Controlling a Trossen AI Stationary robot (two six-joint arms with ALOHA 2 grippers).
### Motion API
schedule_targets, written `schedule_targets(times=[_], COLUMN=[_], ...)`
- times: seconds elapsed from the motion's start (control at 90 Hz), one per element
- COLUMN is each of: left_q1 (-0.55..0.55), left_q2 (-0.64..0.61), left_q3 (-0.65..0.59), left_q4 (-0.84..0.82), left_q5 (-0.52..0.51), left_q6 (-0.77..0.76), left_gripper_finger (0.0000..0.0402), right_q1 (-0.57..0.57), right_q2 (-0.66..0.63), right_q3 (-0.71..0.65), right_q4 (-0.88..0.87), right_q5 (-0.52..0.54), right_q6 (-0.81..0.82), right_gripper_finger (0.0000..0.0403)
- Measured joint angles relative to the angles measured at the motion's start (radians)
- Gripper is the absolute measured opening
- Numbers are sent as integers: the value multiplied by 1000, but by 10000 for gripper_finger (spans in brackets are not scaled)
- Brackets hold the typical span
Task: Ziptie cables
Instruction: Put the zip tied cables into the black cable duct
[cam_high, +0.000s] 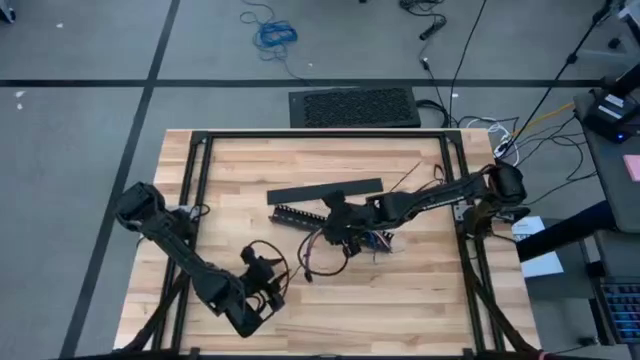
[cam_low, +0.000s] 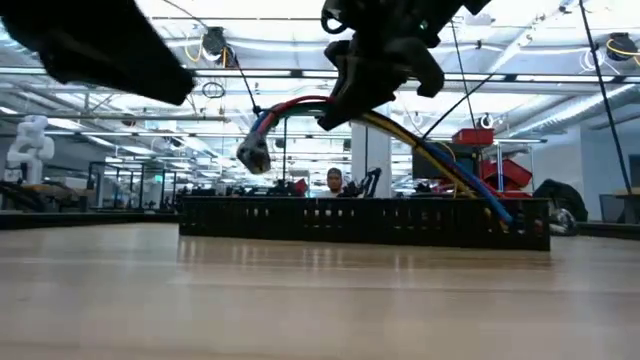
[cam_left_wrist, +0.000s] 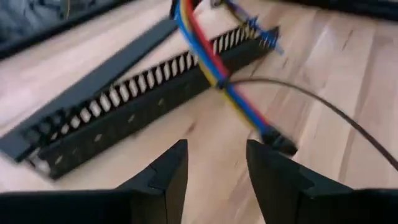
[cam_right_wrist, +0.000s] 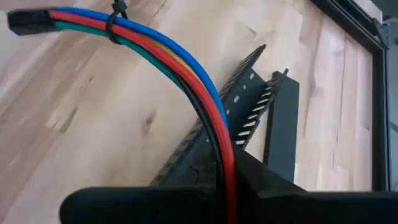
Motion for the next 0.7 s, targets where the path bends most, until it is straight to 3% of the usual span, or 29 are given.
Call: schedule_targets(times=[0.2, 0.333, 0.4, 0.467, 0.567, 0.7], left_q1=[20, 5, -3, -11, -31, -62], left_q2=[6, 6, 5, 5, 5, 5], left_q3=[-111, -135, -135, -136, -135, -87], left_q4=[128, -17, -190, -353, -448, -428], left_q5=[7, 26, 104, 255, 439, 406], left_q6=[-17, -207, -400, -566, -670, -684], left_gripper_finger=[209, 214, 215, 215, 215, 215], right_q1=[-8, -33, -44, -54, -61, -72], right_q2=[0, 0, 0, 0, 0, 0], right_q3=[0, 0, 0, 0, 0, 0], right_q4=[21, 21, 22, 22, 24, 32], right_q5=[23, 54, 54, 54, 57, 96], right_q6=[44, 80, 97, 106, 115, 146], right_gripper_finger=[7, 7, 7, 7, 7, 7])
